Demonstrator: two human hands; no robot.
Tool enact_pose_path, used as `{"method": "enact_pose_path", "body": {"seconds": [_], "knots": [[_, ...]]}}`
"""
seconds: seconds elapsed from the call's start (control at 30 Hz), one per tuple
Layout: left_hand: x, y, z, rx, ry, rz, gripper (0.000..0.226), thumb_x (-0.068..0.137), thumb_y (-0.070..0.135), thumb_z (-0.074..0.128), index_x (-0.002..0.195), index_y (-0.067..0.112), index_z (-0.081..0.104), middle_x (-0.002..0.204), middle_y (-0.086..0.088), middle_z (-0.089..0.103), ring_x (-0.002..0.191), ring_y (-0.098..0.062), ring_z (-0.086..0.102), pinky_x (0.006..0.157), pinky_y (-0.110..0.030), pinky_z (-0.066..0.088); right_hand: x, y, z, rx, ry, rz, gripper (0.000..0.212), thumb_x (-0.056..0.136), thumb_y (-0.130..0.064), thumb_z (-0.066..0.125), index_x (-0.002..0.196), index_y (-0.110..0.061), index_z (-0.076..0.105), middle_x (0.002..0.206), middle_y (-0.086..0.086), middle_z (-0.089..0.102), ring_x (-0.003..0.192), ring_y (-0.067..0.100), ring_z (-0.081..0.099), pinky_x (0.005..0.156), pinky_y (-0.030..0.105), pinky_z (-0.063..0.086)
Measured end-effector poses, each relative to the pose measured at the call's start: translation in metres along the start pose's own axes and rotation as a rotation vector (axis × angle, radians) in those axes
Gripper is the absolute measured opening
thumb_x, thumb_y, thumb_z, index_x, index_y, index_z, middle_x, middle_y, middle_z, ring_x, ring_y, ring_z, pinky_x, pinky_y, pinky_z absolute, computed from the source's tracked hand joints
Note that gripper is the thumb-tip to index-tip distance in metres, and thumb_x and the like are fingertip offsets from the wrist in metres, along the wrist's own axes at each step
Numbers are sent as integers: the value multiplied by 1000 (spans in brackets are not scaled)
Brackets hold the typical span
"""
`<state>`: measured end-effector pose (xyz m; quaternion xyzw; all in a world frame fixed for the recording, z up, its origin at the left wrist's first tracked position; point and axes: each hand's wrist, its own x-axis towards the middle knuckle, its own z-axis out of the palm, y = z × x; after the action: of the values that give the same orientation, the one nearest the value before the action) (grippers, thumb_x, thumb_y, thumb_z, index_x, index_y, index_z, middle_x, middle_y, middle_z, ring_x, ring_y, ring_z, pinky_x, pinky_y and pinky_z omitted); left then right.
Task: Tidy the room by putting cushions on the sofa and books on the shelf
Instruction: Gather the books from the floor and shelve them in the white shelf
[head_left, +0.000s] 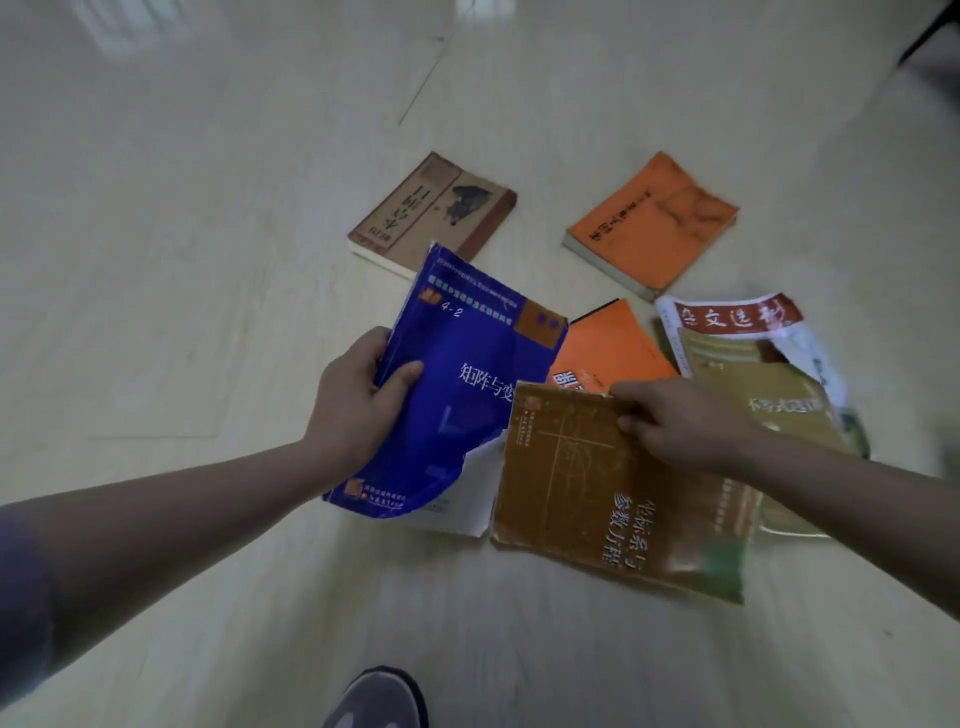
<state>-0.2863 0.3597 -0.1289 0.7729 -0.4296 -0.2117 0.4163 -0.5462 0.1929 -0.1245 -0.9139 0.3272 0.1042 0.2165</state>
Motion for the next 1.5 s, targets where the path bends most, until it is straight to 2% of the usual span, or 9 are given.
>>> {"method": "enact_pose_path", "body": {"seconds": [0.07,0.27,0.57,0.7,0.93,1.03,1.17,1.37,1.5], "knots": [[9,20,23,-5,-50,46,10,94,26,56,102,22,51,89,19,61,77,11,61,56,-4,44,-20,22,-10,-15,46,38,23,94,-26,52,74,-33,43,69,-14,48,77,19,54,60,31,36],[20,58,80,-40,-111,90,10,94,27,56,101,21,52,87,18,61,73,3,62,58,-12,42,-83,71,-35,-148,282,79,26,95,-43,49,76,-26,56,69,-3,60,69,19,53,59,32,40],[29,114,177,-175,-196,70,19,93,30,56,105,18,49,89,17,59,77,-2,62,61,-17,42,-152,131,-29,-246,219,210,37,95,-49,45,70,-23,49,54,-5,46,58,18,47,49,25,24],[38,130,214,-289,-235,-28,21,94,32,54,111,22,46,94,16,60,80,-4,64,60,-19,46,-163,148,-18,-230,253,237,40,94,-50,45,77,-18,60,62,-1,60,61,18,55,49,26,27],[32,120,251,-308,-620,-256,53,91,3,56,137,21,37,113,-11,62,91,-23,68,67,-35,61,-164,163,-19,-118,392,162,47,90,-54,38,55,-23,42,44,-3,42,43,9,41,47,28,32],[25,120,254,-213,-598,-229,57,91,-4,51,141,20,38,104,-13,62,84,-25,67,62,-28,58,-158,163,-26,-113,398,136,44,90,-52,39,53,-28,33,41,-7,34,41,4,37,46,25,27],[17,130,246,-15,-375,68,27,97,25,50,122,16,55,108,-1,63,87,-8,59,68,-21,47,-147,157,-25,-46,349,99,42,89,-53,39,54,-31,32,44,-11,35,54,2,49,47,25,25],[1,147,233,-293,-863,9,28,95,29,51,104,7,67,95,-1,71,87,-14,69,75,-33,58,-136,150,-23,-109,225,75,35,94,-54,40,77,-25,51,58,-22,38,54,-1,44,51,20,29],[-5,146,231,-148,-1009,116,20,90,20,62,105,6,66,102,-3,69,87,-17,69,70,-31,60,-135,147,-30,-158,221,91,33,96,-50,43,73,-26,45,57,-18,37,52,1,40,49,21,24]]}}
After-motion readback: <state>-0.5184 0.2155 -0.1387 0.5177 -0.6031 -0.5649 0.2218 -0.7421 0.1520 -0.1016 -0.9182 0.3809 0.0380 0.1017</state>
